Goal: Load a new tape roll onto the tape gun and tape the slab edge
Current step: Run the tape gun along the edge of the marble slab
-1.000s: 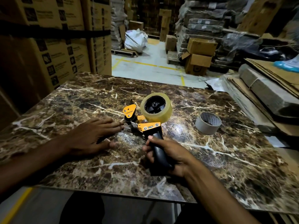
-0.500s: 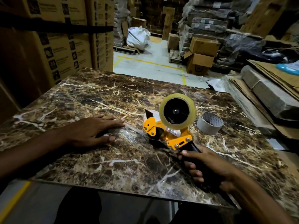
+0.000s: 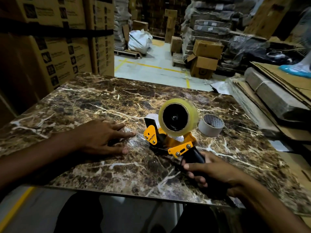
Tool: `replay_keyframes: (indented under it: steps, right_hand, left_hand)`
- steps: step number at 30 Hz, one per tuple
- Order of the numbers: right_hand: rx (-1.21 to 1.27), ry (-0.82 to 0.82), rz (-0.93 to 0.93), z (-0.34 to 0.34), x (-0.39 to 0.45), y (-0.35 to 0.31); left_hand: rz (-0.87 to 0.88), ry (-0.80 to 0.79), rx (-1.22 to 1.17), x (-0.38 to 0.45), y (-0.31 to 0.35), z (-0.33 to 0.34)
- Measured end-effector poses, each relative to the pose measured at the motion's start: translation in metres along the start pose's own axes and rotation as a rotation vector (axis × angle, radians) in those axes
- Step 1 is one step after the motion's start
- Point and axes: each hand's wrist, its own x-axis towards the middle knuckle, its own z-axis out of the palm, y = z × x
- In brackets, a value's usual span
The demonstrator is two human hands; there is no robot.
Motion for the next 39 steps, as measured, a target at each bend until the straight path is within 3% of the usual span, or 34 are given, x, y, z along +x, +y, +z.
replay_keyframes:
  steps: [4, 11, 15, 20, 27, 39]
  right_hand:
    - [-0.016, 0.051, 0.039, 0.005, -0.001, 0.004]
    - [0.076, -0.069, 0.117, 0.014, -0.006, -0.006]
    - [0.035, -0.112, 0.12, 0.012, -0.005, -0.012]
    - [0.033, -0.021, 0.057, 0.02, -0.005, 0.0]
    - [0.136, 0.102, 0.14, -0.015, -0.069, 0.036]
    - [0.169, 0.191, 0.154, -0.034, -0.135, 0.077]
  left_hand:
    - [0.04, 0.041, 0.025, 0.001, 0.004, -0.001]
    - [0.134, 0.092, -0.177, 0.0, 0.015, 0.014]
    - [0.117, 0.074, -0.078, -0.001, 0.027, 0.02]
    - [0.107, 0.065, -0.093, -0.001, 0.033, 0.018]
    - [0.094, 0.011, -0.074, -0.002, 0.051, 0.008]
    - [0.419, 0.103, -0.107, 0.022, 0.159, 0.014]
